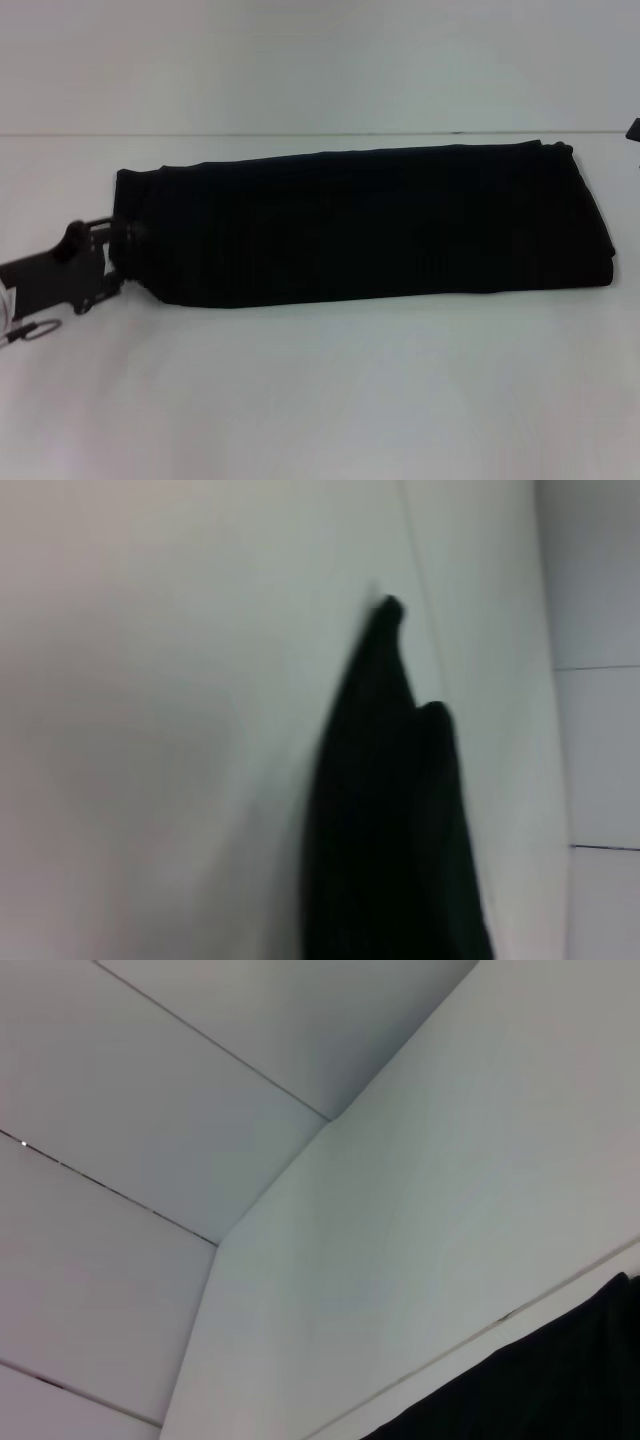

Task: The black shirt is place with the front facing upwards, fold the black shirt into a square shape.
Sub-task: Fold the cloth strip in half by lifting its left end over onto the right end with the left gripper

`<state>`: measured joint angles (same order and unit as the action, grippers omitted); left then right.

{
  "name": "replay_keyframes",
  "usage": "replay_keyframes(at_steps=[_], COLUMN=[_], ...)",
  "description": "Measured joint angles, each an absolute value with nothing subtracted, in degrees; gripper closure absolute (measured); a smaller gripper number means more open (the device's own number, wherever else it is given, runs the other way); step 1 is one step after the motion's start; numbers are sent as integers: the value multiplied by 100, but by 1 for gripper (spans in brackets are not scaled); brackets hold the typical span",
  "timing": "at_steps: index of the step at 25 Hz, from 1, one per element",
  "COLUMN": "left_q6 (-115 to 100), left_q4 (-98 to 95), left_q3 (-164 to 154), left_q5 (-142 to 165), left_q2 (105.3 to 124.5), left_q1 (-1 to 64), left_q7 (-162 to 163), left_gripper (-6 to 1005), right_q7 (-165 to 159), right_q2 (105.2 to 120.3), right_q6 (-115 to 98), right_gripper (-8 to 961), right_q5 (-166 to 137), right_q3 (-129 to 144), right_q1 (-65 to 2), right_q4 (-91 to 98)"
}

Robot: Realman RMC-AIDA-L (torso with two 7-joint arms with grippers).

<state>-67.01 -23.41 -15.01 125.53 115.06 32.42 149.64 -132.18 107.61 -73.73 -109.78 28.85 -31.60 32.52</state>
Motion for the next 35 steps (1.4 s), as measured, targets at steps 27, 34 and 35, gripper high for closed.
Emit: replay_keyframes(at_steps=[27,34,35], left_q6=[-6073,-6061,-6062], left_q4=[-2599,-2604,-2604], left_q3=[-2250,-2250,-2250], left_q5=[12892,12883,12882], left_q2=[11562,11555,11555], left_q1=[3560,3540,3540], left_q7=[14481,14221,14144], left_gripper=[538,717,756], right_q7=[-13218,-13218,-13218], right_q2=[10764,10751,10746], right_q6=[-7457,-7408,-7396], right_gripper=[251,254,255], right_q5=[-10977,-10982,-10988], right_q3=[2684,2675,2675], right_q1=[-3102,-3102,-3109], right_q4=[3243,3243,3243])
